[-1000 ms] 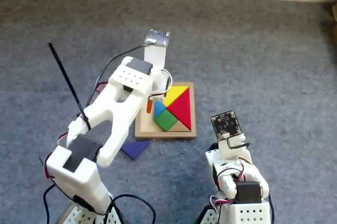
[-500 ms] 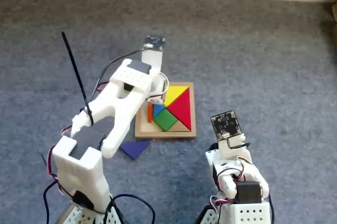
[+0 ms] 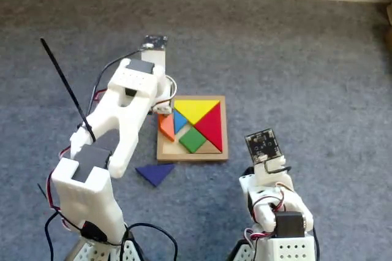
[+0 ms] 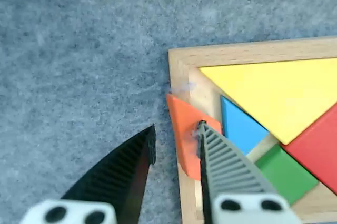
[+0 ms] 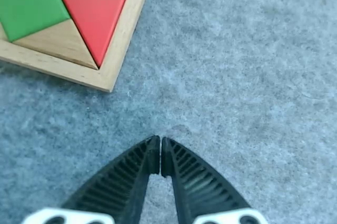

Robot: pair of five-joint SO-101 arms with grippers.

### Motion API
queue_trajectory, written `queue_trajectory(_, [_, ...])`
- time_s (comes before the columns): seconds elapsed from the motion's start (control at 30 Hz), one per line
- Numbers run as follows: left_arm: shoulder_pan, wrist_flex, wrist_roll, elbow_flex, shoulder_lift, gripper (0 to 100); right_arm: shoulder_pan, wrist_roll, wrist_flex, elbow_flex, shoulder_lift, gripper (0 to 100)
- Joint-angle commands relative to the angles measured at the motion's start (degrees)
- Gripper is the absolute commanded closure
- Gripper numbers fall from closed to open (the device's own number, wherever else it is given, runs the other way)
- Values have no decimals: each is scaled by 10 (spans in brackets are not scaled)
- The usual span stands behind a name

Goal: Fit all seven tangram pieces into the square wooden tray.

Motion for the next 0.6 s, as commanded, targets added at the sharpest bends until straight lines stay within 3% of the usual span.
queue_trajectory(0.0, [-7,7,3,-29,-4,852,7,1,-11,65,-10,974])
queue_trajectory(0.37, [-16,3,2,-23,4,856,7,1,-11,65,-10,974])
queue_trajectory(0.57, [12,2,1,-31,35,854,7,1,-11,65,-10,974])
